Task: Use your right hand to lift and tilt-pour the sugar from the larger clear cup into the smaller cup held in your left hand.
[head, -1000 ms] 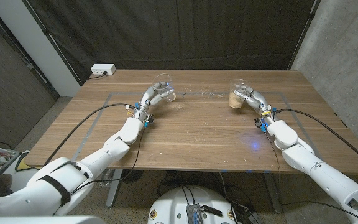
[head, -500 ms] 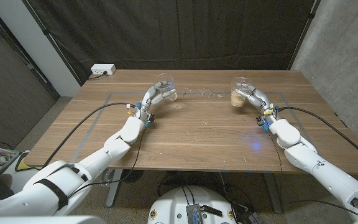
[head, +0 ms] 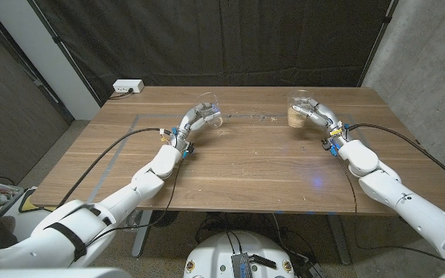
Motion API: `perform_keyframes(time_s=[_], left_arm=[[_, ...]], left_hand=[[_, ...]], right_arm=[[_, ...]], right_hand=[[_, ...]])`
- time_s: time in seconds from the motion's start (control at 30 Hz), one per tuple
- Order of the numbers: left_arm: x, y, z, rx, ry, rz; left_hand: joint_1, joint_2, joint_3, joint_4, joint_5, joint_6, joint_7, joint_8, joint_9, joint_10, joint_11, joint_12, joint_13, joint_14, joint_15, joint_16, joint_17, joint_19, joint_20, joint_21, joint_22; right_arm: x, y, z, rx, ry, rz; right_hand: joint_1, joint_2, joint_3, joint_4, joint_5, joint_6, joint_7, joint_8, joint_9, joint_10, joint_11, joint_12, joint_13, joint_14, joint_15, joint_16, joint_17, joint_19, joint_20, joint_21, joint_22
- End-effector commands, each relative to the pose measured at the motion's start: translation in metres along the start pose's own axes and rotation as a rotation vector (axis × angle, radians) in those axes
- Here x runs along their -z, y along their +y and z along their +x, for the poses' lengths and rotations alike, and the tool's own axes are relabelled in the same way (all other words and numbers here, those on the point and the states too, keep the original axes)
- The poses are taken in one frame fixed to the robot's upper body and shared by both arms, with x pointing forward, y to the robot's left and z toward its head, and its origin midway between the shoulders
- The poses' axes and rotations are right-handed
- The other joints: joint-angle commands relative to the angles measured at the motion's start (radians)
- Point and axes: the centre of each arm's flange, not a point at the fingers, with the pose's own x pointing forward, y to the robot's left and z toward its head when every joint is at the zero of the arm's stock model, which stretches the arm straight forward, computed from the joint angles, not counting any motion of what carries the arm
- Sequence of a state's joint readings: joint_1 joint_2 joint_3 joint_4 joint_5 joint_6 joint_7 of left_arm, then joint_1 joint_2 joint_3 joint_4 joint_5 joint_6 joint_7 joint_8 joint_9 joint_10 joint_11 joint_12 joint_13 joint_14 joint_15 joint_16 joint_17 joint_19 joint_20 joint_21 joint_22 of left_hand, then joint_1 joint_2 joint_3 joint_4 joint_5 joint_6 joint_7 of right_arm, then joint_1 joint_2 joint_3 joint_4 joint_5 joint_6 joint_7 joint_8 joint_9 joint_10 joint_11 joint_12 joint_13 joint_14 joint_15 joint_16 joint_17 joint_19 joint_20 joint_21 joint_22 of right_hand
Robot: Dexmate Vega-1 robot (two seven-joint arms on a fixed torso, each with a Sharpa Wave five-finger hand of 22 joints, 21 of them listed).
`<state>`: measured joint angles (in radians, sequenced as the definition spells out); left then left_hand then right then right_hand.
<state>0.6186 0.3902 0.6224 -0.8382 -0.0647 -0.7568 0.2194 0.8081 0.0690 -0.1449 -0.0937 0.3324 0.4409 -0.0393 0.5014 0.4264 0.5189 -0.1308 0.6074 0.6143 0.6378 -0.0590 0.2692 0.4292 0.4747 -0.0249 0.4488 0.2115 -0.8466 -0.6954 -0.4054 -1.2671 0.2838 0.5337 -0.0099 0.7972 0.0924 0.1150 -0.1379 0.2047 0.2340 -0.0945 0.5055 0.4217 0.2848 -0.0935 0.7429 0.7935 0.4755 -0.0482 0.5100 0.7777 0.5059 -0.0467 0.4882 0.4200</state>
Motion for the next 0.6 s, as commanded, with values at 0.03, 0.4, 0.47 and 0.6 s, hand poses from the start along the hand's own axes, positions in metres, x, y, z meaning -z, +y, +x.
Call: perform_keyframes(time_s=[0.03, 0.4, 0.47, 0.6], left_arm=[[0.008, -0.005, 0.002, 0.028, 0.035, -0.034], [0.015, -0.011, 0.007, 0.06, 0.053, -0.051], [0.016, -0.013, 0.009, 0.069, 0.055, -0.055], [0.017, -0.017, 0.012, 0.083, 0.052, -0.056]], left_hand=[[-0.001, 0.005, -0.009, 0.002, -0.005, 0.014, 0.002, 0.008, 0.002, 0.01, 0.001, 0.008, 0.001, 0.013, -0.097, -0.003, 0.006, -0.003, -0.004, 0.008, 0.004], [0.0, 0.007, -0.013, 0.004, -0.009, 0.015, 0.003, 0.009, 0.002, 0.013, -0.001, 0.009, 0.0, 0.018, -0.096, -0.006, 0.009, -0.002, -0.004, 0.011, 0.004], [0.0, 0.007, -0.014, 0.004, -0.01, 0.015, 0.004, 0.01, 0.002, 0.013, 0.0, 0.01, 0.001, 0.019, -0.097, -0.006, 0.01, -0.002, -0.004, 0.011, 0.004], [0.001, 0.009, -0.015, 0.005, -0.011, 0.019, 0.004, 0.011, 0.001, 0.017, -0.001, 0.011, 0.0, 0.02, -0.098, -0.008, 0.011, -0.001, -0.005, 0.012, 0.004]], right_arm=[[-0.026, -0.021, 0.013, -0.025, -0.009, -0.043], [-0.067, -0.051, 0.034, -0.063, 0.001, -0.132], [-0.073, -0.056, 0.038, -0.073, 0.002, -0.137], [-0.084, -0.063, 0.046, -0.088, 0.0, -0.154]], right_hand=[[0.005, -0.001, 0.002, 0.002, 0.001, 0.011, 0.003, -0.001, 0.003, 0.013, 0.001, 0.0, 0.002, 0.014, -0.179, -0.001, 0.001, -0.009, -0.127, 0.012, 0.01], [0.005, -0.002, 0.003, 0.002, -0.001, 0.018, 0.006, -0.001, 0.002, 0.019, -0.002, -0.004, 0.001, 0.026, -0.18, -0.004, -0.001, -0.011, -0.126, 0.024, 0.021], [0.005, -0.002, 0.003, 0.003, -0.001, 0.018, 0.01, -0.002, 0.002, 0.021, 0.0, -0.005, 0.0, 0.028, -0.18, -0.004, -0.002, -0.011, -0.126, 0.026, 0.023], [0.003, 0.002, 0.004, 0.005, -0.002, 0.023, 0.01, -0.001, 0.002, 0.027, -0.001, -0.006, -0.002, 0.035, -0.18, -0.004, -0.002, -0.012, -0.125, 0.03, 0.025]])
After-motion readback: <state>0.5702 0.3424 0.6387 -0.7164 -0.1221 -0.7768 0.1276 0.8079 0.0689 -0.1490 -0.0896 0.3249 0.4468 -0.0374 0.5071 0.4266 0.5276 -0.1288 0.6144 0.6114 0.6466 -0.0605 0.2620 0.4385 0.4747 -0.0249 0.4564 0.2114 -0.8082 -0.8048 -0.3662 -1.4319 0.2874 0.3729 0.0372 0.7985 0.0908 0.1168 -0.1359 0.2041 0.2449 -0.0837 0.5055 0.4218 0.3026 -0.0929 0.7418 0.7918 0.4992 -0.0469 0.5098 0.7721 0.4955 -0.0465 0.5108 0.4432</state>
